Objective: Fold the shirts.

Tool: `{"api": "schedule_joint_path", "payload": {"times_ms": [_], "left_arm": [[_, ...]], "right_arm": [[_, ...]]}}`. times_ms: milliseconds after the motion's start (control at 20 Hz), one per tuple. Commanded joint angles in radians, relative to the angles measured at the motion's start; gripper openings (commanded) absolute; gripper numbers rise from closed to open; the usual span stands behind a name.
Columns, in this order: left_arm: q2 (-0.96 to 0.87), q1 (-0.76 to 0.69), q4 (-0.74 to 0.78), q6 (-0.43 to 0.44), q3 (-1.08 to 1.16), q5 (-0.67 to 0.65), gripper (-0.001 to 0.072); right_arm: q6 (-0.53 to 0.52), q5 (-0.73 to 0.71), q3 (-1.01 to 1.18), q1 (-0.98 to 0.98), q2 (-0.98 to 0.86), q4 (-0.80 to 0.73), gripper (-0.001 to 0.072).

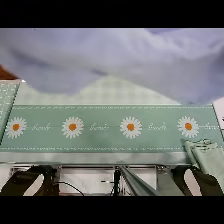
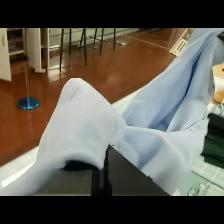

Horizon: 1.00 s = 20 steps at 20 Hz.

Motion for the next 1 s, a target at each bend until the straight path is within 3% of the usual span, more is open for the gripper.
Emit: {"api": "schedule_joint_path", "payload": {"times_ms": [0,200,350,450,700,950], "left_arm": [[0.095,0.001,0.163,-0.206,0.004,-0.166,0.0028],[0.111,0.001,0.255,-0.367,-0.052,-0.415,0.0027],[0.112,0.001,0.236,-0.369,-0.283,-0.438,0.0028],[0.112,0.001,0.208,-0.347,-0.495,-0.382,0.0028],[0.041,-0.102,0.157,-0.233,-0.932,0.003,0.0029],[-0.173,-0.206,0.158,-0.109,-1.004,0.317,0.0031]], "right_arm": [[0.124,0.274,0.136,-0.001,0.003,-0.222,0.0024],[0.141,0.664,0.127,0.001,-0.04,-0.404,0.0024],[0.134,0.659,-0.045,0.006,-0.065,-0.357,0.0023],[0.12,0.639,-0.237,0.013,-0.076,-0.344,0.0023],[0.098,0.285,-0.715,0.189,-0.138,-0.477,0.0024],[0.075,-0.161,-0.793,0.267,-0.369,-0.484,0.0024]]}}
